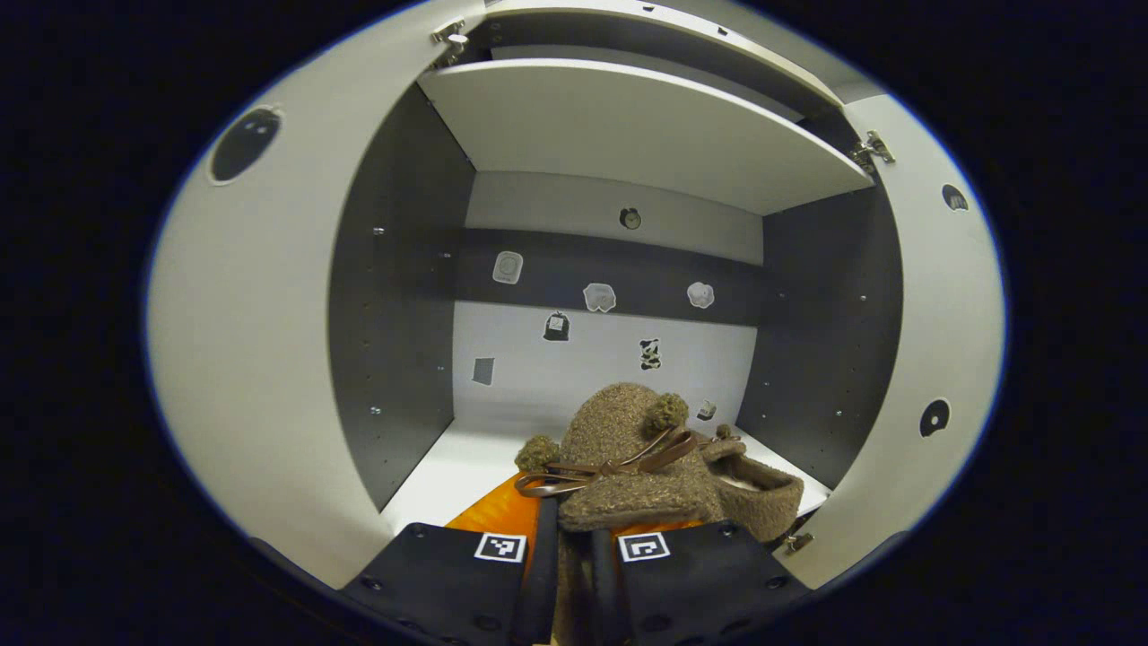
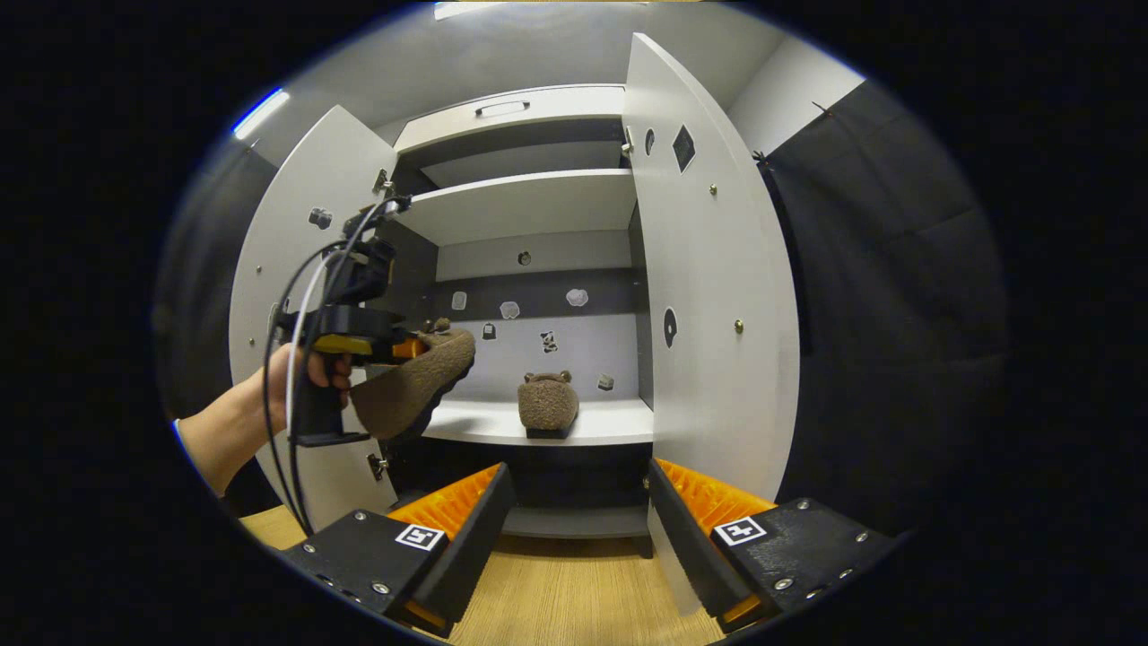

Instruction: Grab one shoe with the right hand and put it into the shoe cabinet, grab the other shoe with the left hand and put it into the shoe cabinet; then close the right door with the right hand and the left door with the left hand.

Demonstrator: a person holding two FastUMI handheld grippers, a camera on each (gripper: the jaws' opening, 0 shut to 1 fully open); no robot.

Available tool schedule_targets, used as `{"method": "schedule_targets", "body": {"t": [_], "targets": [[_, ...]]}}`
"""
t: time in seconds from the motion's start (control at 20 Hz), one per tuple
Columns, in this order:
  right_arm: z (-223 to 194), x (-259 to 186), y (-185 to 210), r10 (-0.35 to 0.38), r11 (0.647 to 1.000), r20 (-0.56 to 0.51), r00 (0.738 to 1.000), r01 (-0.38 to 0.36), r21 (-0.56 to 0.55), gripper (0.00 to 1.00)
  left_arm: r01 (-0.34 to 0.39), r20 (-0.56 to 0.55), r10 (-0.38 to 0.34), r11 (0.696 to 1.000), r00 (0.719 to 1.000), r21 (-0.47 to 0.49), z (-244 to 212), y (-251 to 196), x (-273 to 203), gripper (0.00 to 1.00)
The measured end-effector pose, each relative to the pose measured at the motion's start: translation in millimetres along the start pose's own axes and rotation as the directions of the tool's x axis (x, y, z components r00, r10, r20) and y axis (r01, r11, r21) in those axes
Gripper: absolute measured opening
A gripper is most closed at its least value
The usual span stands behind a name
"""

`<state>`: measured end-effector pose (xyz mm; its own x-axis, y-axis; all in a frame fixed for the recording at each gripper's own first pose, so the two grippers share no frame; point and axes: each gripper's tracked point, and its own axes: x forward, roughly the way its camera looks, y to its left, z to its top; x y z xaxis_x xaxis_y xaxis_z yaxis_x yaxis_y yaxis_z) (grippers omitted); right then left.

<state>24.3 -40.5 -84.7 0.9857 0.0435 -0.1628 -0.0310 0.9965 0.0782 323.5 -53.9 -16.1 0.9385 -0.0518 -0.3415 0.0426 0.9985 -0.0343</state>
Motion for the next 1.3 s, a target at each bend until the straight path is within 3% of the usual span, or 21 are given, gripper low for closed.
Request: {"method": "schedule_targets", "body": {"t": [0.15,0.25,0.35,0.4,0.5,0.55,0.6,0.65,0.7,0.75,0.85,0.9,1.0,1.05,1.15,1.3], "targets": [[-1,0,-9,-0.024,0.999,-0.001,1.0,0.024,-0.03,0.93,-0.056,-0.075,0.059,0.998,0.995,0.032,-13,7,63,0.24],[-2,-1,-13,-0.039,0.999,-0.004,0.999,0.039,-0.032,0.94,-0.05,-0.15,0.052,0.999,0.987,0.017,-31,3,91,0.24],[-3,-2,-18,-0.052,0.999,-0.008,0.999,0.052,-0.009,0.93,-0.016,-0.236,0.018,1.0,0.972,0.012,-55,-2,108,0.24],[-3,-2,-19,-0.057,0.998,-0.01,0.998,0.057,0.002,0.98,-0.028,-0.253,0.032,0.999,0.967,0.019,-61,1,113,0.24],[-5,0,-23,-0.066,0.998,-0.015,0.998,0.066,0.006,0.94,-0.05,-0.254,0.054,0.999,0.966,0.022,-64,5,117,0.24],[-6,0,-26,-0.072,0.997,-0.018,0.997,0.072,0.0,0.94,-0.052,-0.257,0.056,0.998,0.965,0.022,-66,5,117,0.28],[-7,0,-29,-0.079,0.997,-0.02,0.997,0.079,-0.006,0.94,-0.055,-0.261,0.059,0.998,0.964,0.026,-68,6,117,0.44],[-8,-1,-31,-0.087,0.996,-0.022,0.996,0.087,-0.01,0.94,-0.057,-0.261,0.061,0.998,0.963,0.025,-70,8,116,0.4],[-9,0,-33,-0.091,0.996,-0.025,0.996,0.091,-0.009,0.94,-0.059,-0.269,0.063,0.998,0.961,0.025,-74,10,115,0.49],[-9,1,-34,-0.091,0.996,-0.027,0.995,0.091,-0.002,0.94,-0.049,-0.267,0.051,0.999,0.962,0.017,-75,9,113,0.53],[-9,2,-34,-0.088,0.996,-0.027,0.996,0.088,0.005,0.94,-0.05,-0.233,0.054,0.998,0.971,0.024,-68,15,107,0.69],[-9,3,-34,-0.087,0.996,-0.026,0.996,0.088,0.002,0.94,-0.04,-0.216,0.043,0.999,0.975,0.019,-64,15,102,0.83],[-6,4,-33,-0.085,0.996,-0.021,0.996,0.085,-0.004,0.98,-0.017,-0.193,0.017,1.0,0.981,-0.003,-58,12,89,0.96],[-4,5,-33,-0.08,0.997,-0.019,0.997,0.08,-0.003,0.94,-0.003,-0.184,0.0,1.0,0.983,-0.016,-56,11,81,0.96],[-4,2,-30,-0.073,0.997,-0.016,0.997,0.073,-0.007,0.98,0.054,-0.166,-0.061,0.997,0.984,-0.046,-51,1,66,0.97],[-4,-1,-28,-0.068,0.998,-0.022,0.997,0.068,-0.008,0.94,0.087,-0.087,-0.092,0.994,0.992,-0.06,-25,-4,35,0.99]]}}
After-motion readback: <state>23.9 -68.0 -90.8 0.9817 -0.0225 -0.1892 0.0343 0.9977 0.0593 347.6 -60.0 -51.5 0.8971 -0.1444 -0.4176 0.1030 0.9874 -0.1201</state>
